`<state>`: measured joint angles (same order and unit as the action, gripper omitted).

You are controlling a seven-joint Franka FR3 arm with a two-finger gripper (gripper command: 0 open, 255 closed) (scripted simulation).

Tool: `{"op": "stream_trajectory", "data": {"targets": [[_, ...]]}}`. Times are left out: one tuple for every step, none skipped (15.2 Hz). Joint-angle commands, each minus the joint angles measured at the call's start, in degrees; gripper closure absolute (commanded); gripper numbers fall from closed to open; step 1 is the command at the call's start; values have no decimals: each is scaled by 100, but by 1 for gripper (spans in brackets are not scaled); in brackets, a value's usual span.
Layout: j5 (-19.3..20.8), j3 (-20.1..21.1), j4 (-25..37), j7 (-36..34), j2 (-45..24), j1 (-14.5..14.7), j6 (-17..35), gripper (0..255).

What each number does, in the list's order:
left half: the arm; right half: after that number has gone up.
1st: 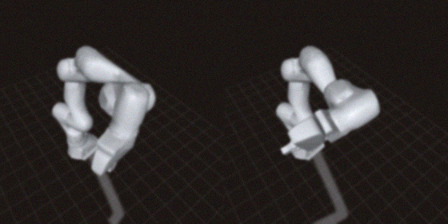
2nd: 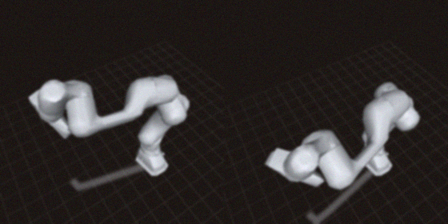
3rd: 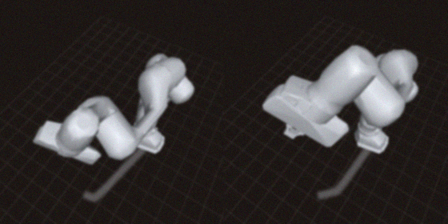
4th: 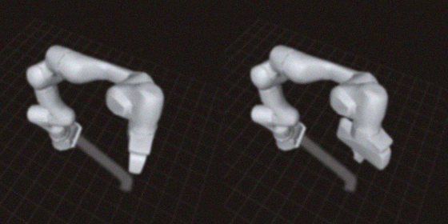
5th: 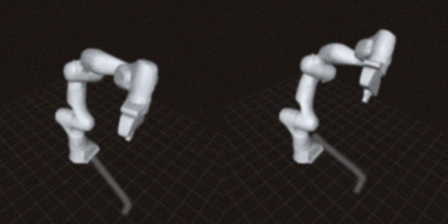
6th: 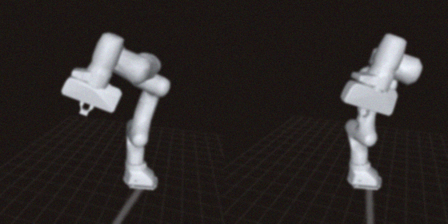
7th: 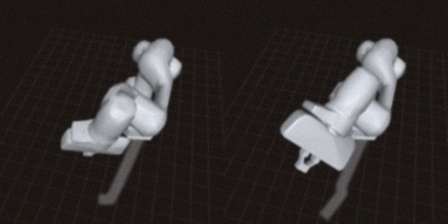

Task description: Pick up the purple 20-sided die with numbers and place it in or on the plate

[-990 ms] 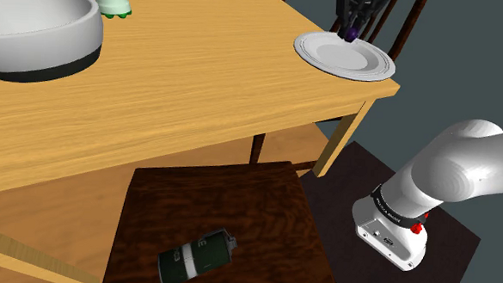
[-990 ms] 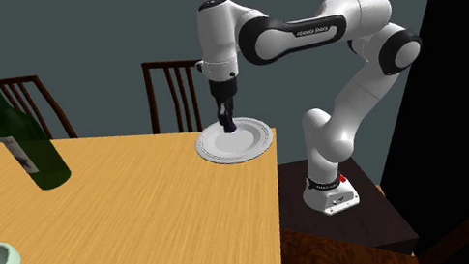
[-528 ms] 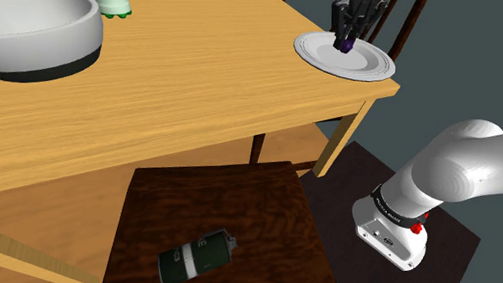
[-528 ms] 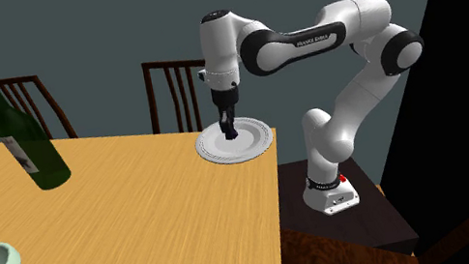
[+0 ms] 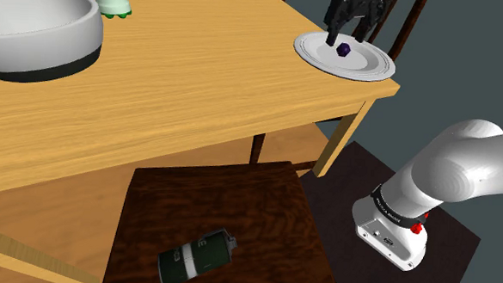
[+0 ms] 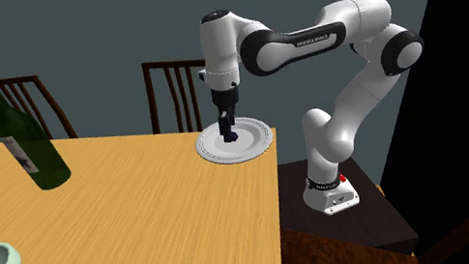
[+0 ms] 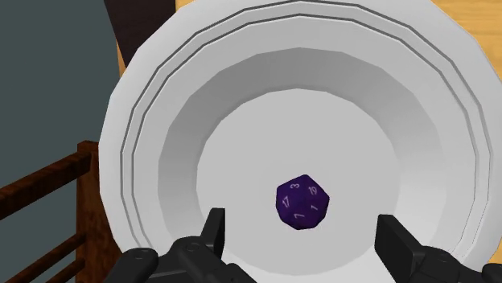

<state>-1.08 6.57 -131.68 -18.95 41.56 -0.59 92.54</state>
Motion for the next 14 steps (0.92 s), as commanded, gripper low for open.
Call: {"op": "stream_trajectory", "data": {"targets": [[0, 0, 0, 0, 0, 0, 0, 0], [0, 0, 0, 0, 0, 0, 0, 0], [4, 0, 223, -3, -43, -4, -180, 0], [8, 0, 453, -6, -94, -8, -359, 0], [12, 1, 690, -9, -151, -12, -539, 0], [16, 3, 880, -12, -200, -16, -679, 0], [16, 3, 880, -12, -200, -16, -679, 0], [16, 3, 879, -12, -200, -16, -680, 0], [16, 3, 880, -12, -200, -16, -679, 0], [16, 3, 880, -12, -200, -16, -679, 0], [16, 3, 880, -12, -200, -16, -679, 0], [16, 3, 880, -12, -200, -16, -679, 0], [16, 3, 880, -12, -200, -16, -679, 0], [16, 3, 880, -12, -200, -16, -679, 0]]}}
